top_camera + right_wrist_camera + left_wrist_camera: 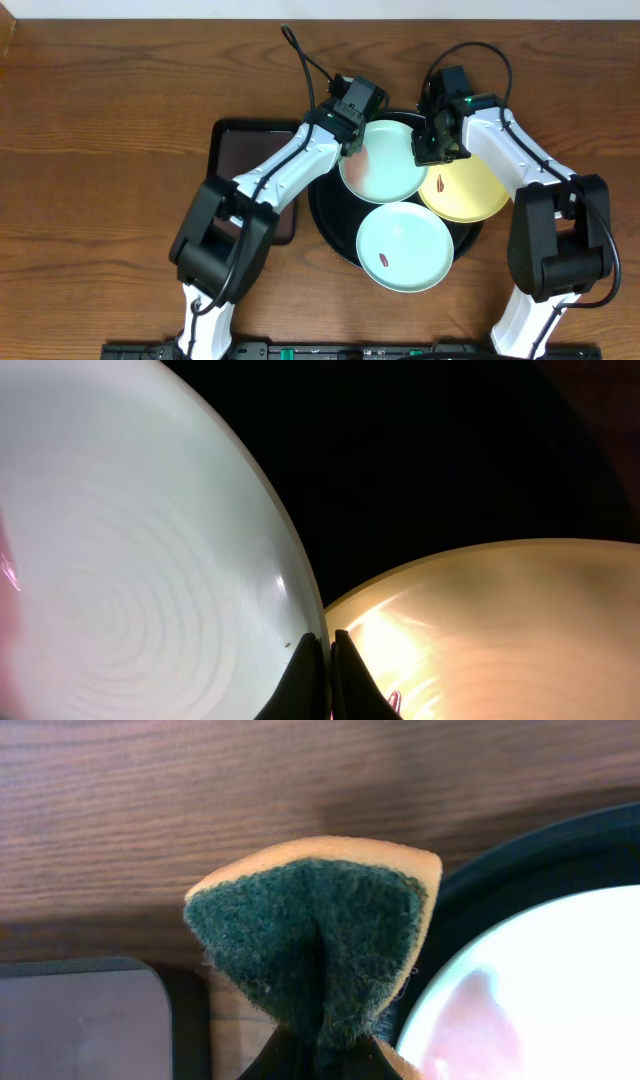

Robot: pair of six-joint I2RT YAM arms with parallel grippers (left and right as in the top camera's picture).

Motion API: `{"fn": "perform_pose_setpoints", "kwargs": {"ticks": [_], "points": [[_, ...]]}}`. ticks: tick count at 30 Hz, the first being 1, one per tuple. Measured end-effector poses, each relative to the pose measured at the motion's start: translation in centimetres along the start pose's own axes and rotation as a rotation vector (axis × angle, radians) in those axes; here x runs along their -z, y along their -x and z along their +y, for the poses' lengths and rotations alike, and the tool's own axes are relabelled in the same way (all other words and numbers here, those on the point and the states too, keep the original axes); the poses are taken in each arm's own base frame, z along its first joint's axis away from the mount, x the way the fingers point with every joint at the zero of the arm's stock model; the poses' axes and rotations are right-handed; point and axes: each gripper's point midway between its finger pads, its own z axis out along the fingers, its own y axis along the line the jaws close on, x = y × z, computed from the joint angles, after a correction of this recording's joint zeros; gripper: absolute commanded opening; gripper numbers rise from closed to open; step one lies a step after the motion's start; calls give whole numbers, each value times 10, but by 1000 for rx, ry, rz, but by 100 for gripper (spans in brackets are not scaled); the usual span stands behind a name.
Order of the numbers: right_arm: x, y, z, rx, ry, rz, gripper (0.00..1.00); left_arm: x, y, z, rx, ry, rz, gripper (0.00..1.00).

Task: Clean dirty plates on tray and stack at the side
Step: 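Scrub the held pale green plate with the sponge in the left gripper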

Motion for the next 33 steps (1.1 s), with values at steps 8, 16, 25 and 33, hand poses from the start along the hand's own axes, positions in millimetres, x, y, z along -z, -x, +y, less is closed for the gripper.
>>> {"fn": "perform_pose_setpoints", "kwargs": {"ticks": [8,16,25,33], "points": [[0,0,-1,0,-8,0,1,12,-22,-43,177,-180,93,7],[0,0,-1,0,-8,0,1,-10,-68,-52,326,-233,183,8],[0,-1,-1,0,-5,3,1,-16,-73,-40,157,-173,152,7],[0,-2,3,2,16,9,1,-7,-49,-20,52,-69,100,7]]}}
